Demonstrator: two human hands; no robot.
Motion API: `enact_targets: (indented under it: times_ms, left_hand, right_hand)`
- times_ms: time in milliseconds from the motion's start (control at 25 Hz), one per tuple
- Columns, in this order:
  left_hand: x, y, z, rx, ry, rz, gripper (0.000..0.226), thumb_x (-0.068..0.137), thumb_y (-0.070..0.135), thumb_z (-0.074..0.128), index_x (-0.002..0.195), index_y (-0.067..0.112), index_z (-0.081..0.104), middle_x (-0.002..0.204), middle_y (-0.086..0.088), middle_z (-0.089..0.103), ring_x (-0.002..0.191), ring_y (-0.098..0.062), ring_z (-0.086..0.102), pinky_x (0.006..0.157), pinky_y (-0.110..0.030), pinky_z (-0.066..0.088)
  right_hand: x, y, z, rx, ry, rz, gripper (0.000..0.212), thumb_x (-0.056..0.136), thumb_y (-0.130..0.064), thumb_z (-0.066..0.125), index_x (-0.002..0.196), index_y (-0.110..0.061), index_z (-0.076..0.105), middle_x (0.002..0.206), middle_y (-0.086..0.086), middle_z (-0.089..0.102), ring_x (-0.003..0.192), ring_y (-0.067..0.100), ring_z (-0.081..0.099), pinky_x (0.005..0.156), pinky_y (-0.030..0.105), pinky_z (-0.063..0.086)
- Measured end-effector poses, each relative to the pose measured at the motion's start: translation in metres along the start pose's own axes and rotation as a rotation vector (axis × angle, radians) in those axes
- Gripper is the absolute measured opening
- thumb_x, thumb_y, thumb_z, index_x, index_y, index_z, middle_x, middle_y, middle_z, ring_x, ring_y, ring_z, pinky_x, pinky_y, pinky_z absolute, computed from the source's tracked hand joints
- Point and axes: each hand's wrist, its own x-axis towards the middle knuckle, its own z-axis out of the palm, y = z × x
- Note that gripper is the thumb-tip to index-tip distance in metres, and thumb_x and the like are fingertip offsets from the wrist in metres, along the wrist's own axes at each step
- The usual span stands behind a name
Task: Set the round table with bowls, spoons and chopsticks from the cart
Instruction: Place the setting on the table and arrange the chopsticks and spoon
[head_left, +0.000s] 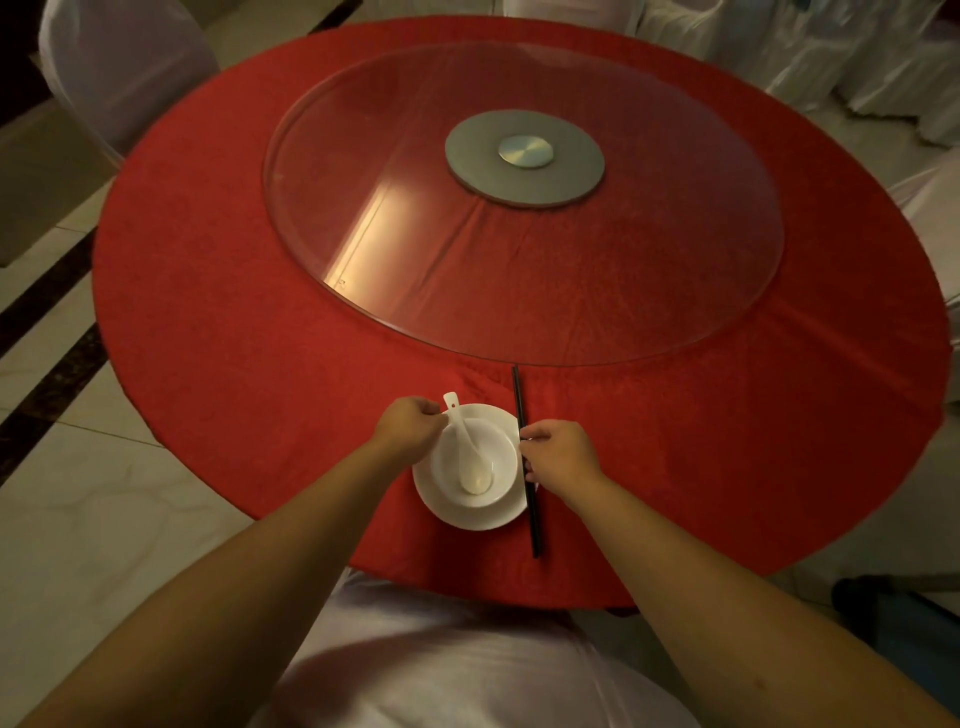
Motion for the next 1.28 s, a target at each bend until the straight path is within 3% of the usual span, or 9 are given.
enact_targets:
  times_ms: [160,360,600,720,880,1000,1120,1200,1280]
  left_hand:
    - [0.013,0.009,0.01,0.067,-0.007,0.042,0.025,0.091,0.028,0.065,0.106,0.01,0.076,0.096,-0.006,0.074,0.088,-0.023,0.069,0.073,-0.033,0.054]
    - [0.018,0.02,0.023,0.109,-0.064,0.099,0.027,0.088,0.022,0.063,0.111,0.02,0.077,0.106,-0.001,0.075,0.082,-0.015,0.065,0.07,-0.029,0.052]
    - [0.013,0.028,0.039,0.334,-0.132,0.29,0.022,0.09,0.032,0.065,0.107,0.036,0.077,0.116,0.007,0.073,0.114,-0.019,0.062,0.099,-0.043,0.048]
    - [0.006,0.027,0.043,0.501,-0.118,0.413,0.02,0.091,0.043,0.063,0.108,0.042,0.074,0.118,0.007,0.067,0.119,-0.022,0.051,0.095,-0.041,0.039]
    - [-0.007,0.015,0.035,0.523,0.029,0.504,0.032,0.089,0.039,0.067,0.12,0.031,0.069,0.119,0.002,0.062,0.116,-0.025,0.05,0.092,-0.038,0.039]
    - [-0.018,0.0,0.024,0.481,0.086,0.416,0.054,0.085,0.046,0.069,0.132,0.021,0.061,0.128,-0.003,0.058,0.12,-0.027,0.05,0.099,-0.04,0.043]
    - [-0.03,-0.014,0.019,0.304,0.044,0.19,0.075,0.079,0.052,0.074,0.139,0.011,0.054,0.132,-0.008,0.056,0.122,-0.028,0.053,0.099,-0.039,0.046]
    - [-0.034,-0.02,0.02,0.137,0.011,0.064,0.066,0.085,0.049,0.07,0.134,0.004,0.059,0.131,-0.014,0.062,0.117,-0.032,0.06,0.097,-0.038,0.05]
    - [-0.037,-0.023,0.021,-0.12,-0.015,-0.075,0.055,0.091,0.044,0.062,0.126,0.002,0.064,0.127,-0.02,0.066,0.115,-0.037,0.064,0.096,-0.05,0.054]
  right_hand:
    - [0.004,-0.007,-0.006,-0.01,0.004,-0.036,0.028,0.087,-0.007,0.063,0.112,-0.007,0.075,0.093,0.006,0.073,0.094,0.034,0.073,0.083,0.052,0.061]
    - [0.002,-0.004,-0.013,0.017,-0.011,0.007,0.025,0.09,-0.005,0.063,0.112,-0.007,0.074,0.091,0.012,0.076,0.076,0.029,0.074,0.074,0.046,0.064]
    - [0.003,-0.011,-0.017,0.188,-0.05,0.04,0.022,0.094,-0.014,0.066,0.114,-0.006,0.069,0.08,0.003,0.068,0.061,0.014,0.065,0.051,0.025,0.059]
    - [0.008,-0.015,-0.016,0.265,-0.071,0.063,0.021,0.093,-0.018,0.069,0.111,-0.009,0.066,0.086,0.007,0.068,0.062,0.015,0.065,0.049,0.021,0.057]
    - [0.012,-0.015,-0.014,0.285,-0.053,0.102,0.012,0.094,-0.011,0.067,0.104,-0.005,0.068,0.08,0.011,0.068,0.058,0.015,0.064,0.048,0.021,0.057]
    - [0.008,-0.008,-0.017,0.354,-0.063,0.156,0.006,0.094,-0.006,0.064,0.095,-0.001,0.068,0.076,0.012,0.067,0.06,0.015,0.065,0.051,0.022,0.059]
    - [-0.002,0.002,-0.019,0.484,-0.049,0.229,0.007,0.095,-0.003,0.063,0.09,0.001,0.066,0.075,0.015,0.065,0.062,0.019,0.065,0.053,0.022,0.06]
    - [-0.009,0.007,-0.018,0.541,-0.05,0.26,0.007,0.096,-0.003,0.062,0.091,0.001,0.065,0.079,0.016,0.065,0.064,0.021,0.066,0.055,0.023,0.06]
    - [-0.016,0.012,-0.016,0.567,-0.055,0.274,0.01,0.096,-0.005,0.063,0.101,0.004,0.065,0.083,0.016,0.066,0.066,0.022,0.067,0.056,0.023,0.061]
